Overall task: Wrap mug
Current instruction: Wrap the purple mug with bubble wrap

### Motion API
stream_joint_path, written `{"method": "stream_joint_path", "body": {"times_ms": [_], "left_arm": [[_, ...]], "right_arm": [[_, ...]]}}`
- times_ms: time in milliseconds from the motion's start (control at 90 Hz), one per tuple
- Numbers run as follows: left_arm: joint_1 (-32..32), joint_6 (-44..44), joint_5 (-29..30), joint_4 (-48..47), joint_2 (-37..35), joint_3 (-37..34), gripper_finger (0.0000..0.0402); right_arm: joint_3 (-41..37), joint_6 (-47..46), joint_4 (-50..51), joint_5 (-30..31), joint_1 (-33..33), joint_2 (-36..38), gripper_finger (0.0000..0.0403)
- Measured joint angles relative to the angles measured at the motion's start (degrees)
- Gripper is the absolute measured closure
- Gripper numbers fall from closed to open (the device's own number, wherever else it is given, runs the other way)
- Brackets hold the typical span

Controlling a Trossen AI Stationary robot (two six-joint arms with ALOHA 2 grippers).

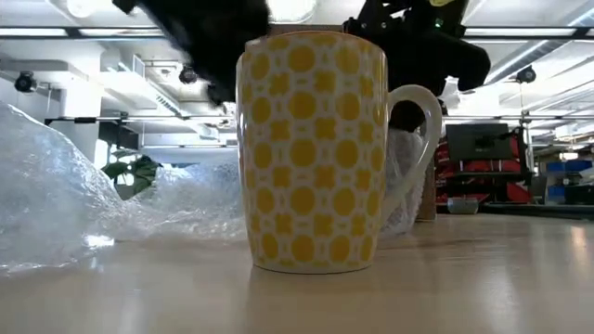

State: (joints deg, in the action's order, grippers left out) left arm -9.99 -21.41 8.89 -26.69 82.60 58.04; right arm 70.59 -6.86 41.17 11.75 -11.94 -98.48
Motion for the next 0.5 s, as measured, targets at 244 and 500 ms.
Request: {"method": "stream_joint_path", "body": {"times_ms": [244, 500], "left_arm": [[0.52, -14.77, 1.16, -14.27, -8.73, -5.93, 0.0357], [0.52, -28.52, -0.97, -12.06, -16.52, -18.81, 0.0218]], "right_arm": [[-0.04, 0.00, -0.78, 0.02, 0.00, 0.00, 0.0401], [-0.32, 0.36, -1.26, -0.01, 0.00, 0.04, 0.0401]]}}
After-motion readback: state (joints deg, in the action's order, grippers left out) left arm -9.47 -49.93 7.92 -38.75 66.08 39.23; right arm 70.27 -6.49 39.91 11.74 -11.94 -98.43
